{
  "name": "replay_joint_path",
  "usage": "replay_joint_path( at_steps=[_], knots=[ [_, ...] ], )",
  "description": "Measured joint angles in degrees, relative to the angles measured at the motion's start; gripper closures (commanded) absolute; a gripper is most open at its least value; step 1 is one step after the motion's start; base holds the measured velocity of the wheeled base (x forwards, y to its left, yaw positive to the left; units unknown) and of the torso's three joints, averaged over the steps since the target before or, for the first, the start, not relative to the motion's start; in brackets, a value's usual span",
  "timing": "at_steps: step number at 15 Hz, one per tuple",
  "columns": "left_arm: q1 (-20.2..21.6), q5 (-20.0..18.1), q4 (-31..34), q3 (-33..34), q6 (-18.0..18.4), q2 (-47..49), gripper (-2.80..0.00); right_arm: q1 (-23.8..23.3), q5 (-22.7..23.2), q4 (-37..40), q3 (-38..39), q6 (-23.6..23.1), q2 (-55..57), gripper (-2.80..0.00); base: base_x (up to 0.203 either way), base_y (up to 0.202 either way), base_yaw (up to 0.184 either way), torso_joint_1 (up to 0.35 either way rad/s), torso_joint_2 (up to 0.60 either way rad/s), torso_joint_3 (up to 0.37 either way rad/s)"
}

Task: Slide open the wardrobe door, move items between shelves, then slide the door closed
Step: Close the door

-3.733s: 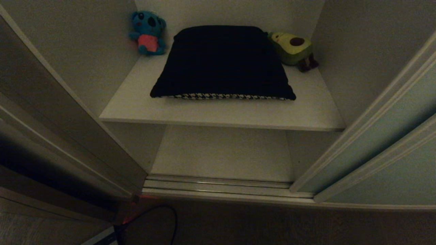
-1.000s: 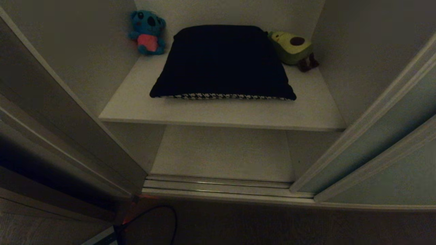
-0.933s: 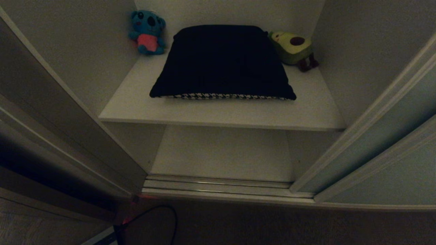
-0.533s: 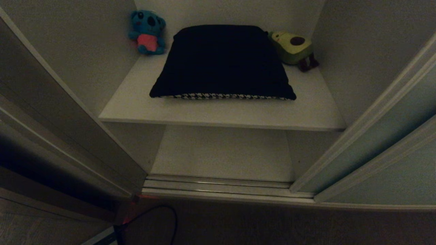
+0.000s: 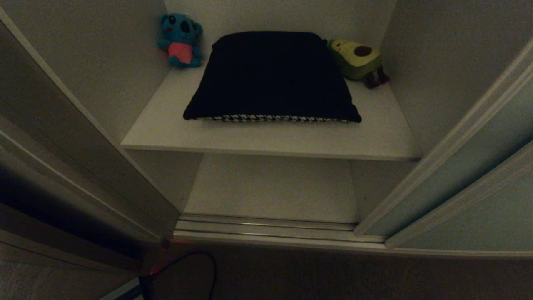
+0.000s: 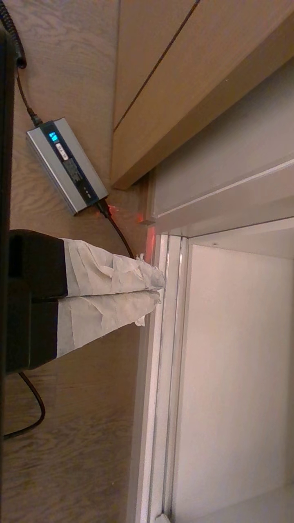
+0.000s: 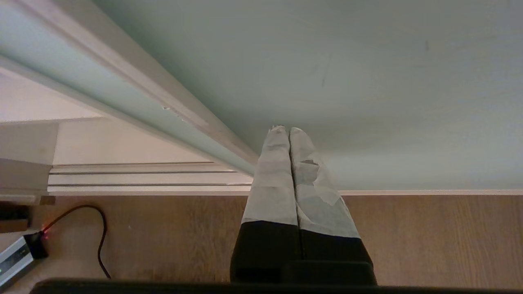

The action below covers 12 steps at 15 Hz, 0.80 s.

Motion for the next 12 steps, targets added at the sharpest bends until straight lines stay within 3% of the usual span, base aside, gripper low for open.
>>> replay_joint_path(
  at_steps=[6,12],
  knots=[
    [0.0,0.0,0.0,0.0,0.0,0.0,0.00,3.9,-0.3,-0.2,2.1,0.0,-3.3,0.00,0.000,0.000,0.000,0.000,0.00,0.000],
    [0.0,0.0,0.0,0.0,0.0,0.0,0.00,11.4,0.0,-0.2,3.9,-0.6,-6.5,0.00,0.000,0.000,0.000,0.000,0.00,0.000]
  ],
)
